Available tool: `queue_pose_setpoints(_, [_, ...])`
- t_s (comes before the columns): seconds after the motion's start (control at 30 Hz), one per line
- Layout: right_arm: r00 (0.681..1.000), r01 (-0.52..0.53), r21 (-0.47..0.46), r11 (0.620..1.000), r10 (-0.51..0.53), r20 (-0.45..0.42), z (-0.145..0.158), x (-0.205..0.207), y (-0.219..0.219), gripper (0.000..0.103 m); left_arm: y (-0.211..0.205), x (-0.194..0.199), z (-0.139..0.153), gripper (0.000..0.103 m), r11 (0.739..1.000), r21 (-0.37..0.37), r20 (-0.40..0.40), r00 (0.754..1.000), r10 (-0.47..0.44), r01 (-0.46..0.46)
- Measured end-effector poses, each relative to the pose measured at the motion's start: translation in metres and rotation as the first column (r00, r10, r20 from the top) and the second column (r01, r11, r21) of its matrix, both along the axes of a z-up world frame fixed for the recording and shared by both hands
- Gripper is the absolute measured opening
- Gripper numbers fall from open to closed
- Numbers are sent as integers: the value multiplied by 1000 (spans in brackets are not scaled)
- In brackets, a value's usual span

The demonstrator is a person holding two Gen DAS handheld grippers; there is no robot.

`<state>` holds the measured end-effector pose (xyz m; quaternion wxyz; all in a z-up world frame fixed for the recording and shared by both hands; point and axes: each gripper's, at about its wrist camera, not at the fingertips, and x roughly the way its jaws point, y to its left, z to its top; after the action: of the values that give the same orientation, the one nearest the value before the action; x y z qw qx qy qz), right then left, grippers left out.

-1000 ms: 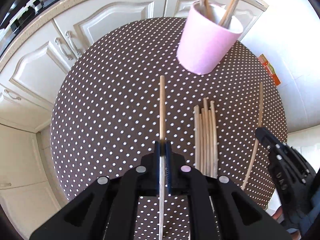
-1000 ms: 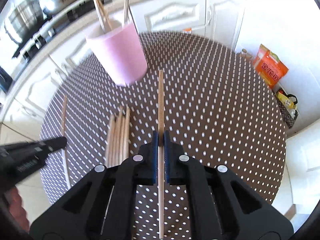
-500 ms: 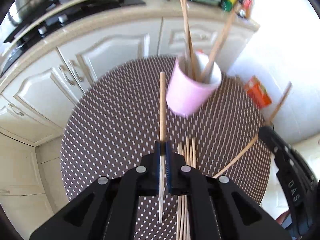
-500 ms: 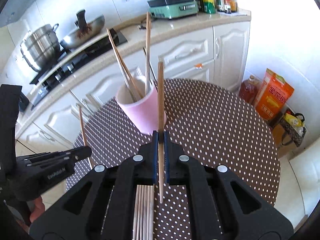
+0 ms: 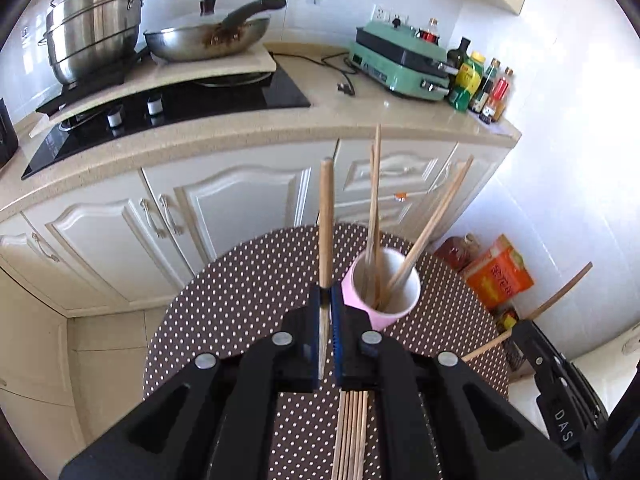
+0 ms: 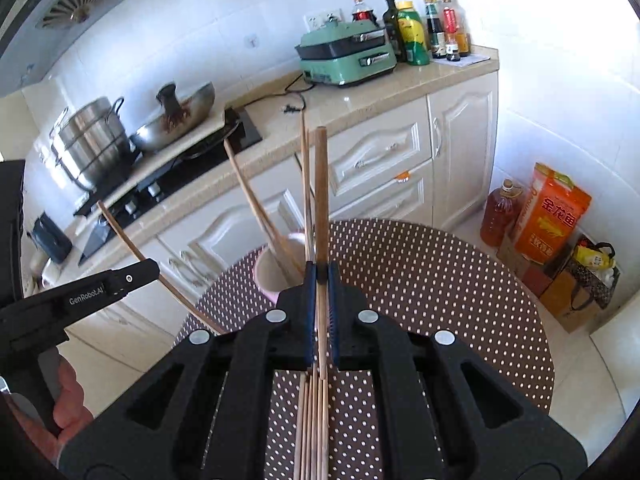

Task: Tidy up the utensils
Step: 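Lower both held chopsticks into the pink cup and open both grippers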

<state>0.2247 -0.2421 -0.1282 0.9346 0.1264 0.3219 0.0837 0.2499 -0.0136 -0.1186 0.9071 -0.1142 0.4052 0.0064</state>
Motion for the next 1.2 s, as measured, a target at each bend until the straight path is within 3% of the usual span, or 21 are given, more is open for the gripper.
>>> queue_pose_setpoints(0.47, [993,-7,-8,1000,8,121,67,26,0,6,-7,18,80,6,1000,4,105,994,6,-7])
queue_pose_setpoints(0.63, [992,-14,-15,1000,16,127,74,42,6,6,-13,23,94,6,998,-47,117,993,-25,31])
queue_pose_setpoints(0.9, [998,-43,-10,999,44,54,51,71,17,6,-28,45,76,6,998,-29,76,996,-54,56])
queue_pose_setpoints(1.2, [993,-65,-14,998,63,-97,0,98,26,6,-37,79,24,6,997,-12,-44,996,-81,81])
